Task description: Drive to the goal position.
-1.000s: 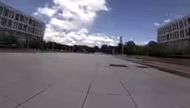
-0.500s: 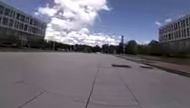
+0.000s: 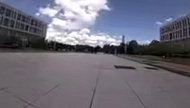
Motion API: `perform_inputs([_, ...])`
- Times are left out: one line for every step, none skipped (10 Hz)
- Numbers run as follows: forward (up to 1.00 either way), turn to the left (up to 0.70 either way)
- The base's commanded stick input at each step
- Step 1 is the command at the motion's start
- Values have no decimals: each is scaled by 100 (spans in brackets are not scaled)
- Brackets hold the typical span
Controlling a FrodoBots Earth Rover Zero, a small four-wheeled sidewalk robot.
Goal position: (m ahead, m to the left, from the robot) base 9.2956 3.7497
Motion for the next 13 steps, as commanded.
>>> perform_inputs([70, 0])
perform_inputs([70, 0])
perform_inputs([70, 0])
perform_inputs([70, 0])
perform_inputs([70, 0])
perform_inputs([70, 0])
perform_inputs([70, 0])
perform_inputs([70, 0])
perform_inputs([70, 0])
perform_inputs([70, 0])
perform_inputs([70, 0])
perform_inputs([70, 0])
perform_inputs([70, 0])
